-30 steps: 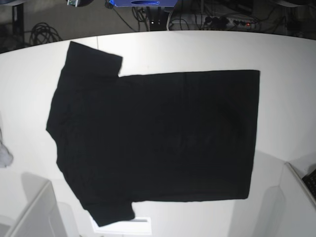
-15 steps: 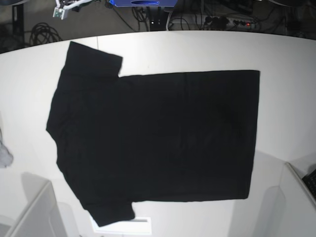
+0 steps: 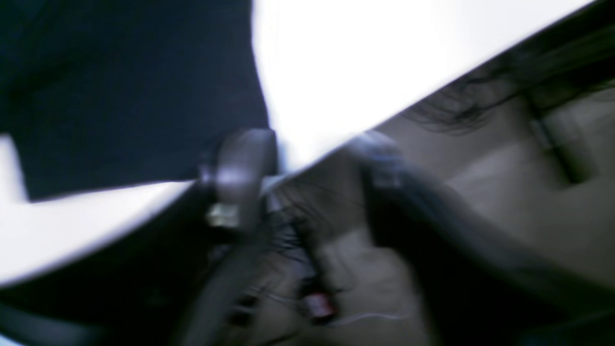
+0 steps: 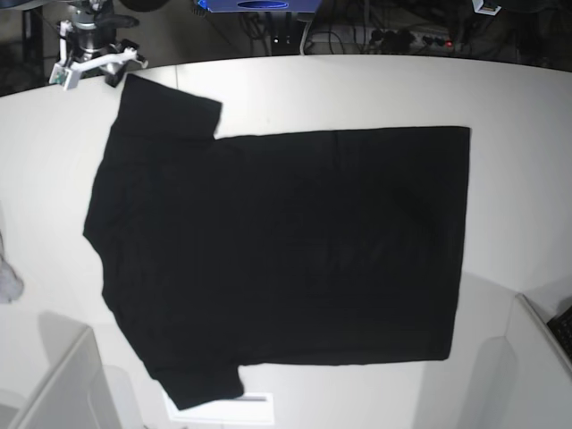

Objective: Fold the T-shirt properly
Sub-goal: 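Move both grippers down to the shoulder corners of the black T-shirt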

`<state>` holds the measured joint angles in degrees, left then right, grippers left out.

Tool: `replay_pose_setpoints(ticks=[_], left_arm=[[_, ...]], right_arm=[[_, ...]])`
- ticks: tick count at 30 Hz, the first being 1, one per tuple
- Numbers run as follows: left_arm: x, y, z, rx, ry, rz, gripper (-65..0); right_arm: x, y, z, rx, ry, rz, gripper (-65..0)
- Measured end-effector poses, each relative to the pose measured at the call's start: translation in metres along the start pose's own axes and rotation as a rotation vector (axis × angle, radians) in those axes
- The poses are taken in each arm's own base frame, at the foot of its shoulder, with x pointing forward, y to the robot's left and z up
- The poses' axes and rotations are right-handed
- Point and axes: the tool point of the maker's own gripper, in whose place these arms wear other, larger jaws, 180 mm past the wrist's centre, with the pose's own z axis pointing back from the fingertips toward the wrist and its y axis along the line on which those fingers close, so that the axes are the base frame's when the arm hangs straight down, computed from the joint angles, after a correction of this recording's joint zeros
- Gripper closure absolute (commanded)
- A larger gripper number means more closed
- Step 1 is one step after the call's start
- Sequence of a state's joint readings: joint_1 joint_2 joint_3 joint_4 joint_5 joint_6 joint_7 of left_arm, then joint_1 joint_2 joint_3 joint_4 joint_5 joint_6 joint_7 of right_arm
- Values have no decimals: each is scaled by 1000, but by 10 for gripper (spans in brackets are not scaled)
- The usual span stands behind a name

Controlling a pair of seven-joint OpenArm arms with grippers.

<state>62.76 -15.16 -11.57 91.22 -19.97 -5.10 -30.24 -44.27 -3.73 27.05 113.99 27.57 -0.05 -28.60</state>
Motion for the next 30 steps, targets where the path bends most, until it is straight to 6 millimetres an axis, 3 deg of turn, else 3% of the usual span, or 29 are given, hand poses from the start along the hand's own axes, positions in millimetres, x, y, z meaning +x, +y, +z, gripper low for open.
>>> replay_pose_setpoints(ticks=[1, 3, 5, 7, 13, 15, 19, 22, 25, 30], left_arm=[[2, 0, -1, 5, -3, 13, -286], [11, 6, -4, 20, -23, 38, -367], [25, 12, -8, 43, -62, 76, -405], [40, 19, -11, 73, -108, 130, -406], [75, 33, -25, 42, -177, 233, -408], [78, 39, -27, 55, -182, 277, -406], [91, 28, -33, -46, -190, 385, -405], [86, 19, -49, -107, -128, 453, -403], [80, 19, -56, -146, -75, 483, -403], [80, 41, -63, -96, -52, 500, -403]], right_arm=[[3, 0, -1, 15, 4, -45, -485], [15, -4, -3, 42, 9, -120, -476], [34, -2, -5, 114, -5, -137, -464], [53, 3, -8, 189, -33, -170, -459], [63, 2, -24, 264, 51, -253, -459], [61, 3, -33, 286, 79, -268, -459], [45, -6, -52, 279, 133, -343, -459], [34, -11, -59, 275, 173, -340, -459], [33, -1, -64, 311, 180, -335, -459], [27, 22, -66, 389, 192, -281, -459]])
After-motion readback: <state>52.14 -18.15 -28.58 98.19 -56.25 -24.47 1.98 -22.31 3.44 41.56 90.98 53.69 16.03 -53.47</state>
